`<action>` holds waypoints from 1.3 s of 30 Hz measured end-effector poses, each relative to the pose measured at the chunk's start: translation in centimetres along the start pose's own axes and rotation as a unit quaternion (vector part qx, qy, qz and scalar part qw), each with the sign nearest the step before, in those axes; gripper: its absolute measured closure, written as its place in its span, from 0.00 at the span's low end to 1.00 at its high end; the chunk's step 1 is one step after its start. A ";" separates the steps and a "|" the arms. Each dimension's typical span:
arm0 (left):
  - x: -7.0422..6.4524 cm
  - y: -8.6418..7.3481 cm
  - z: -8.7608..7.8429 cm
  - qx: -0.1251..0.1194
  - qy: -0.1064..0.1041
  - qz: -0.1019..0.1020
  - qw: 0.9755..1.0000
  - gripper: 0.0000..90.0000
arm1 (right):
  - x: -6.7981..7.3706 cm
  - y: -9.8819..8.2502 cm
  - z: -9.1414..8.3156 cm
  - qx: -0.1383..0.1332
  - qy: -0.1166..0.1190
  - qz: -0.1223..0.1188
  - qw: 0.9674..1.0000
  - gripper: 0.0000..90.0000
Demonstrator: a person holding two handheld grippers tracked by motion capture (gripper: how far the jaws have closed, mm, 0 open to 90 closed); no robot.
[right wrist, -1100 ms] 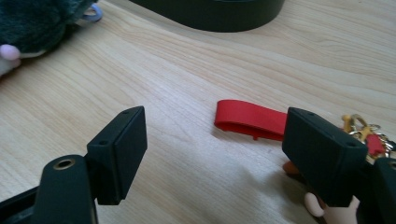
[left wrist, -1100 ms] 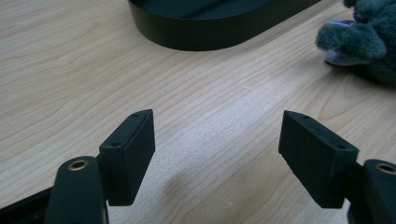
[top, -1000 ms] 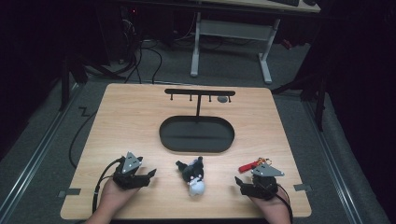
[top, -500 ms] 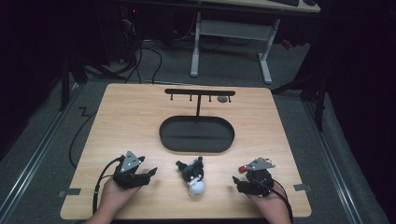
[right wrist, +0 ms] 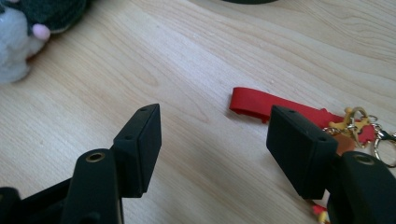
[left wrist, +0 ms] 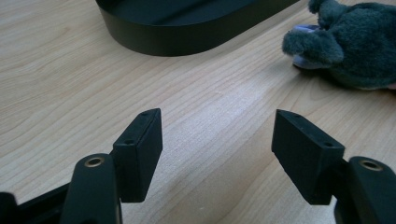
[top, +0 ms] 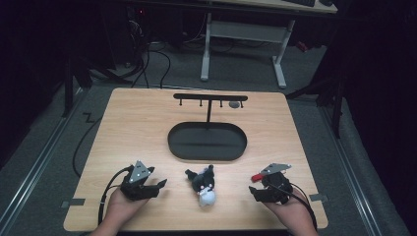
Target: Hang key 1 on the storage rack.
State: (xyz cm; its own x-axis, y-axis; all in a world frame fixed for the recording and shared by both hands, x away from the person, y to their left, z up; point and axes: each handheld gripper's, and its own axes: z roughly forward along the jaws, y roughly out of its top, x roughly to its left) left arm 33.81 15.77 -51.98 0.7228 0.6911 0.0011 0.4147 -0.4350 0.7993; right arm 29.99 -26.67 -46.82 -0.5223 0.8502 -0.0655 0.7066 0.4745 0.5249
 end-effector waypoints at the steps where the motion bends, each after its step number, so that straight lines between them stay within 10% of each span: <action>1: -0.1 0.0 0.0 -0.001 -0.001 0.000 1.000 0.38 | -0.1 0.1 -0.1 0.013 0.008 0.006 1.000 0.41; 23: -0.2 -0.1 0.4 0.011 -0.012 0.010 1.000 0.38 | -1.0 -0.4 -1.9 0.117 0.008 -0.015 0.993 0.43; 39: -0.2 -0.1 0.4 0.016 -0.017 0.014 1.000 0.38 | -2.7 -1.1 -2.0 0.136 -0.011 -0.010 0.991 0.43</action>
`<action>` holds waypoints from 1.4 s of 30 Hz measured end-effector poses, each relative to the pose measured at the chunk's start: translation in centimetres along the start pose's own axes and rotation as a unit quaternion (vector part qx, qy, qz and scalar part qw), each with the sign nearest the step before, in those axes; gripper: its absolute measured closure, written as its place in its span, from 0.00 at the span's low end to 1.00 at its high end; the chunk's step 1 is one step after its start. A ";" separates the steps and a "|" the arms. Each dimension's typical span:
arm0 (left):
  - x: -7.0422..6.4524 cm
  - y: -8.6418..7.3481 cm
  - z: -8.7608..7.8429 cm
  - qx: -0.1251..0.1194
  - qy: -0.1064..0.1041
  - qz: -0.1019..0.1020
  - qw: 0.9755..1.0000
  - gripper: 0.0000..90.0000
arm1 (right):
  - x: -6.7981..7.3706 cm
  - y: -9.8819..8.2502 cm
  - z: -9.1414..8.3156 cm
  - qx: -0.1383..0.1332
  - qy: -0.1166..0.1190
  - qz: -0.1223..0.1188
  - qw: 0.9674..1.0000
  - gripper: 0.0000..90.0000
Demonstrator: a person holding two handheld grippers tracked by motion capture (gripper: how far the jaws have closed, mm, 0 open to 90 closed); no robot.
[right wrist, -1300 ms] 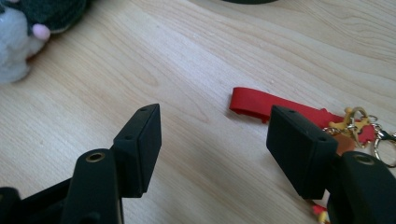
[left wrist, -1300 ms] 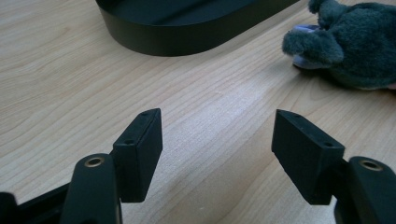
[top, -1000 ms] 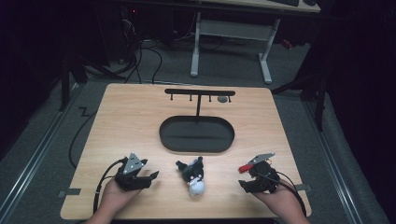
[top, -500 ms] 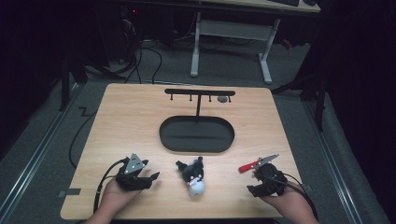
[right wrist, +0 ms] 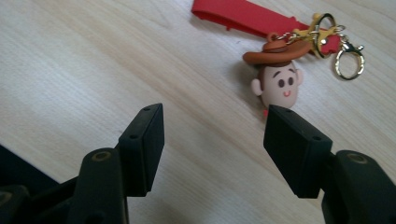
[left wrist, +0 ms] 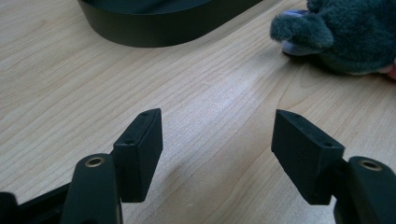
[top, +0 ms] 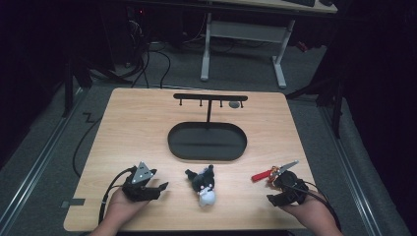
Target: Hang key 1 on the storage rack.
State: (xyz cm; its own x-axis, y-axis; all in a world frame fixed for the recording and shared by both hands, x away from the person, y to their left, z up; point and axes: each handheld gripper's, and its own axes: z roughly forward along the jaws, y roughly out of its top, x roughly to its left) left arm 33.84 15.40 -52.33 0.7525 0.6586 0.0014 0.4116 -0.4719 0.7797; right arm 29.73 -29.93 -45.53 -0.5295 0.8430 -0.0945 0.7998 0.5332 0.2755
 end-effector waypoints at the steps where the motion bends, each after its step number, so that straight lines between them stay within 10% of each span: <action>1: 0.0 0.0 0.0 0.000 -0.001 0.000 1.000 0.38 | -0.4 0.1 0.2 0.000 0.002 0.004 1.000 0.44; 42: 0.0 -0.1 0.3 0.011 -0.009 0.003 1.000 0.38 | -3.9 2.7 2.9 0.063 0.013 0.002 0.998 0.54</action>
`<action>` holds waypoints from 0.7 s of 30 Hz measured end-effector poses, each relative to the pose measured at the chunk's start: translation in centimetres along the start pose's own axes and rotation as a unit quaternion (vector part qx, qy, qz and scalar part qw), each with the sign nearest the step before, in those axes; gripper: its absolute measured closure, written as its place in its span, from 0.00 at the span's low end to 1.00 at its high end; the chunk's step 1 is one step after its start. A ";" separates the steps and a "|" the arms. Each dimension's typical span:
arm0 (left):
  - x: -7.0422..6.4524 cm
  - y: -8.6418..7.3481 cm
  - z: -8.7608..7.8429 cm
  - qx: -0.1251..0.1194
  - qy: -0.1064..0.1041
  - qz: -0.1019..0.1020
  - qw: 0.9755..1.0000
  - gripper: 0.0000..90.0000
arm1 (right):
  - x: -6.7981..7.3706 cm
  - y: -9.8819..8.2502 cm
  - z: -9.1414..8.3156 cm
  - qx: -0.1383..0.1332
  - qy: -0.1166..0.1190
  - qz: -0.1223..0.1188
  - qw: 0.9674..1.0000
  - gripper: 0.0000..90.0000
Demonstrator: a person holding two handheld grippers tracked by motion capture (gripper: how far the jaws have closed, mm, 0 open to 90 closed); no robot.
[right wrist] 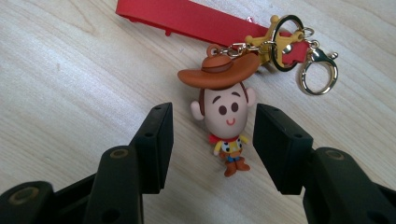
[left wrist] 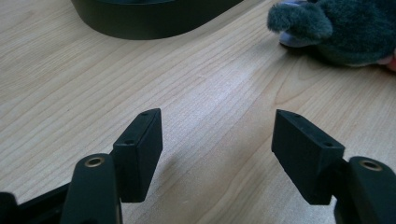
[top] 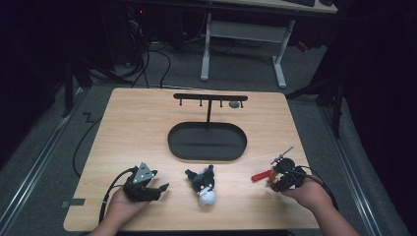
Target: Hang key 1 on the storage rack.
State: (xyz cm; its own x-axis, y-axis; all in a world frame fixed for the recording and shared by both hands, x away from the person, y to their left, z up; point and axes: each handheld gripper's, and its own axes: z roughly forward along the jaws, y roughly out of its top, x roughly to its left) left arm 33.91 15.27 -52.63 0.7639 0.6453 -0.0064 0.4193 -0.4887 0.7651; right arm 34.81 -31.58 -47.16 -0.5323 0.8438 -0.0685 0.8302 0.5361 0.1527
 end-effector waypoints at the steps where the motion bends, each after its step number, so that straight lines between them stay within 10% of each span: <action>1: 0.0 0.0 0.0 0.000 0.000 0.000 1.000 0.38 | 0.0 0.0 0.0 0.000 0.000 0.000 1.000 0.54; 21: 0.0 -0.1 0.1 0.002 -0.003 0.000 1.000 0.38 | 0.1 0.8 1.7 0.010 -0.009 -0.007 1.000 0.63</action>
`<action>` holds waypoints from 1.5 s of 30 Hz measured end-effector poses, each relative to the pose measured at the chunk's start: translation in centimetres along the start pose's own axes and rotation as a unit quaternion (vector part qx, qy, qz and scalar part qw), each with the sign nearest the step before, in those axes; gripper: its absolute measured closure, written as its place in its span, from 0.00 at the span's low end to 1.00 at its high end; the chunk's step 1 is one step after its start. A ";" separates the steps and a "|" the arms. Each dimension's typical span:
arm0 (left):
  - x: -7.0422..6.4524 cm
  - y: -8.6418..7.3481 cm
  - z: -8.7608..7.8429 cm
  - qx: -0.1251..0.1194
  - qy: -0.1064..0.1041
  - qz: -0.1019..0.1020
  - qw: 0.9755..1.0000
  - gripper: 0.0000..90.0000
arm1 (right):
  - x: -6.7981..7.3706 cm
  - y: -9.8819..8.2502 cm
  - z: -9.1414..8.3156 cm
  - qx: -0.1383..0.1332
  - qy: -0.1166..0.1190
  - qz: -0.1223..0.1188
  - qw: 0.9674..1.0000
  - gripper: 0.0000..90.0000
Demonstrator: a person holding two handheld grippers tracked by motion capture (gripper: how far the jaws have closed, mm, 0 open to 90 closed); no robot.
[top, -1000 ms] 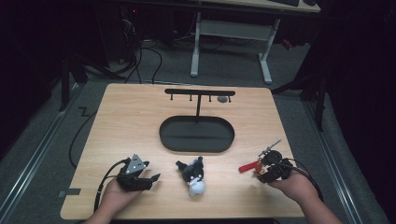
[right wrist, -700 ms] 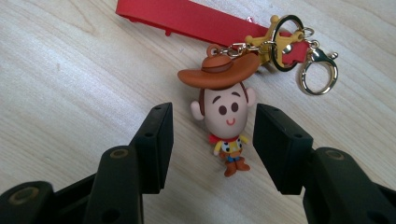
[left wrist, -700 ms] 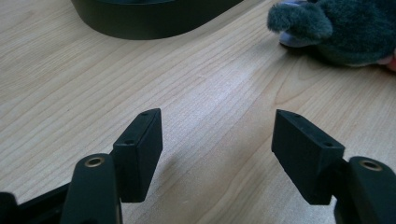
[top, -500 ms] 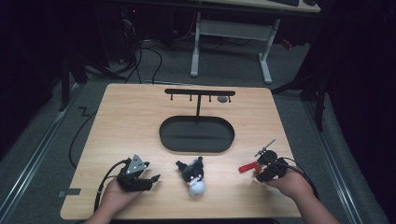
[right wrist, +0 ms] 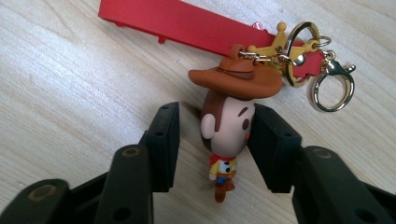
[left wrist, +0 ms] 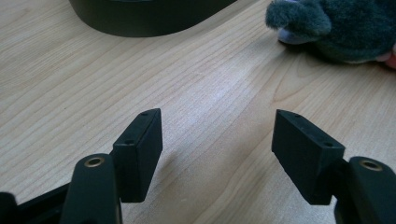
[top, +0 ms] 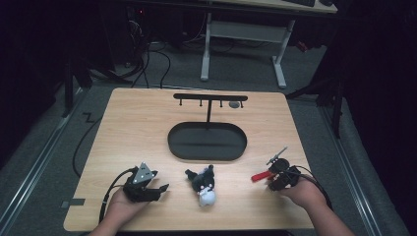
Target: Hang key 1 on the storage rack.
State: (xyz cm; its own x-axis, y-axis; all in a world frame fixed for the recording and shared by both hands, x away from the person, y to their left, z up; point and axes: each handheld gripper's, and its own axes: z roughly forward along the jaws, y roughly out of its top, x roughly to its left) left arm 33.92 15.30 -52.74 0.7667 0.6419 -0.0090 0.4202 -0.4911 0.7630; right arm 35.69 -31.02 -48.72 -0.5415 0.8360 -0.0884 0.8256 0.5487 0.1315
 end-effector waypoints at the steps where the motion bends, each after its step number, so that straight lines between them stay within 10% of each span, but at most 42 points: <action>1: 0.0 0.0 0.0 0.001 0.000 0.000 1.000 0.38 | -0.1 0.0 0.0 -0.001 -0.001 0.001 1.000 0.66; 24: 0.0 0.0 -0.1 0.001 -0.001 -0.001 1.000 0.38 | -0.5 0.4 0.0 0.009 0.010 0.022 1.000 0.74; 45: -0.1 0.1 -0.1 -0.001 -0.003 0.001 1.000 0.38 | 0.7 0.5 -8.5 -0.009 0.059 0.023 0.998 0.74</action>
State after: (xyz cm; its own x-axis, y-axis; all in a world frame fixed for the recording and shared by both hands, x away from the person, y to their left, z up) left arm 33.81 15.25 -52.63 0.7706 0.6372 -0.0120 0.4181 -0.4912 0.7642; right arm 34.41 -30.18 -40.33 -0.5189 0.8541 0.0354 0.8478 0.5088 0.1496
